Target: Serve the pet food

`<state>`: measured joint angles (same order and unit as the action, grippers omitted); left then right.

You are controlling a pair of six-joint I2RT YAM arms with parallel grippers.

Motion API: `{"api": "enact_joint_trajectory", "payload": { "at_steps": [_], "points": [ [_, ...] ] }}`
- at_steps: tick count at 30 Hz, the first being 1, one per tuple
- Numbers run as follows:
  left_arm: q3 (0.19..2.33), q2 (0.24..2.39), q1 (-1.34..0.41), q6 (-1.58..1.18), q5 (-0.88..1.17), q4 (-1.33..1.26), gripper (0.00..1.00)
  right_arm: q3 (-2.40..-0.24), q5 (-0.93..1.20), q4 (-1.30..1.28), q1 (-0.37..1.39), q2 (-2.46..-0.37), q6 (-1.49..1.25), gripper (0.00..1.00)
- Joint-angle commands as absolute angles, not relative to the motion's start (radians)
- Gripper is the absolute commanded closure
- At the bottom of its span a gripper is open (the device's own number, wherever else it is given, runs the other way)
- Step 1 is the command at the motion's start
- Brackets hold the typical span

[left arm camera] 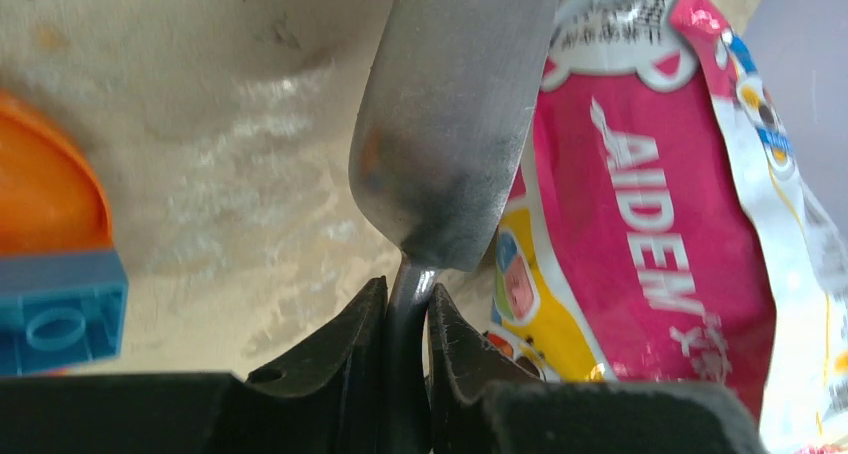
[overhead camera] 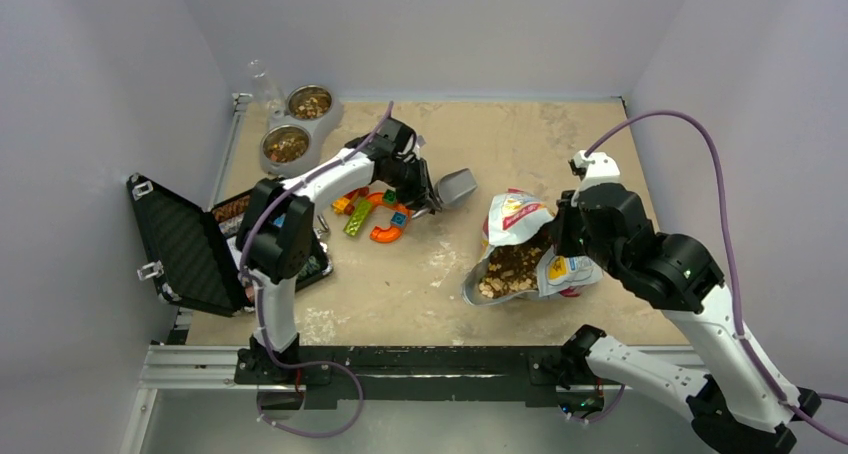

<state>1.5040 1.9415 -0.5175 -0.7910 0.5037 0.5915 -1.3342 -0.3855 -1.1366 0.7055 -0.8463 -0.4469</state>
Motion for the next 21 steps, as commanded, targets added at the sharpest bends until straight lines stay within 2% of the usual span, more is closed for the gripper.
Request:
{"api": "enact_joint_trajectory", "payload": {
  "at_steps": [1, 7, 11, 13, 14, 16, 20, 21],
  "points": [
    [1.657, 2.044, -0.513, -0.761, 0.528, 0.531, 1.00, -1.360, -0.454, -1.140, 0.698, -0.792, -0.520, 1.00],
    [1.752, 2.191, -0.508, -0.816, 0.561, 0.467, 1.00, -1.370, -0.451, -1.181, 0.698, -0.790, -0.560, 1.00],
    [1.779, 2.242, -0.491, -0.795, 0.560, 0.514, 0.99, -1.382, -0.437, -1.192, 0.698, -0.802, -0.575, 1.00],
    [1.789, 2.251, -0.475, -0.784, 0.564, 0.545, 0.82, -1.381, -0.428, -1.190, 0.698, -0.806, -0.575, 1.00],
    [1.792, 2.251, -0.466, -0.774, 0.570, 0.549, 0.66, -1.380, -0.421, -1.187, 0.698, -0.808, -0.577, 1.00],
    [1.814, 2.247, -0.457, -0.731, 0.566, 0.588, 0.49, -1.370, -0.407, -1.176, 0.698, -0.809, -0.574, 1.00],
    [1.855, 2.188, -0.448, -0.631, 0.498, 0.746, 0.27, -1.354, -0.384, -1.153, 0.697, -0.811, -0.551, 1.00],
    [1.849, 2.160, -0.448, -0.620, 0.473, 0.777, 0.25, -1.356, -0.380, -1.149, 0.698, -0.813, -0.543, 1.00]
  ]
}}
